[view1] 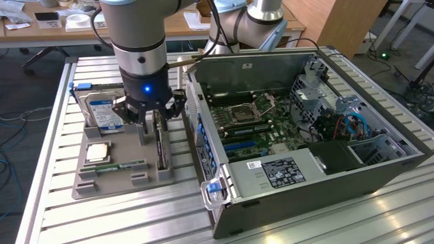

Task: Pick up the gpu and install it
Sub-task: 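Pick up the gpu and move the gpu toward the slot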

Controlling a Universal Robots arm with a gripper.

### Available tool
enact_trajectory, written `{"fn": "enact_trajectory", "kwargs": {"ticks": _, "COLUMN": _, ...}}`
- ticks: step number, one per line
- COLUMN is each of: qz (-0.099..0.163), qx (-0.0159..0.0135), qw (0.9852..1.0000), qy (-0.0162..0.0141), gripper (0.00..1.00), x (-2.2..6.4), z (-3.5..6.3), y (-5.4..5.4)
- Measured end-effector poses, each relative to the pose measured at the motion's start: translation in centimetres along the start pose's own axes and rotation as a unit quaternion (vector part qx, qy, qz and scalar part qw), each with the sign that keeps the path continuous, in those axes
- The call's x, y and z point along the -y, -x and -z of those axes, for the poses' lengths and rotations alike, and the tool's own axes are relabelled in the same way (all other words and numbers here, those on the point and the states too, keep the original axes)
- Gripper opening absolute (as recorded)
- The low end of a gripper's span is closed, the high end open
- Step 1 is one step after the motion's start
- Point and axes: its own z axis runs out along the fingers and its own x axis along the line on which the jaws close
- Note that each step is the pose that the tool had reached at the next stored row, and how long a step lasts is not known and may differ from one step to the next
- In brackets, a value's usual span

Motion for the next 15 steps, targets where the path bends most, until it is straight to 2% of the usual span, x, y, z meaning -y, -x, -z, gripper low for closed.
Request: {"fn": "enact_trajectory", "kwargs": {"ticks": 15, "qz": 0.0, "qx": 0.0005, "qw": 1.0, "qy": 0.0001, "gripper": 0.47, "x": 0.04, "z": -0.59, "y": -0.01}}
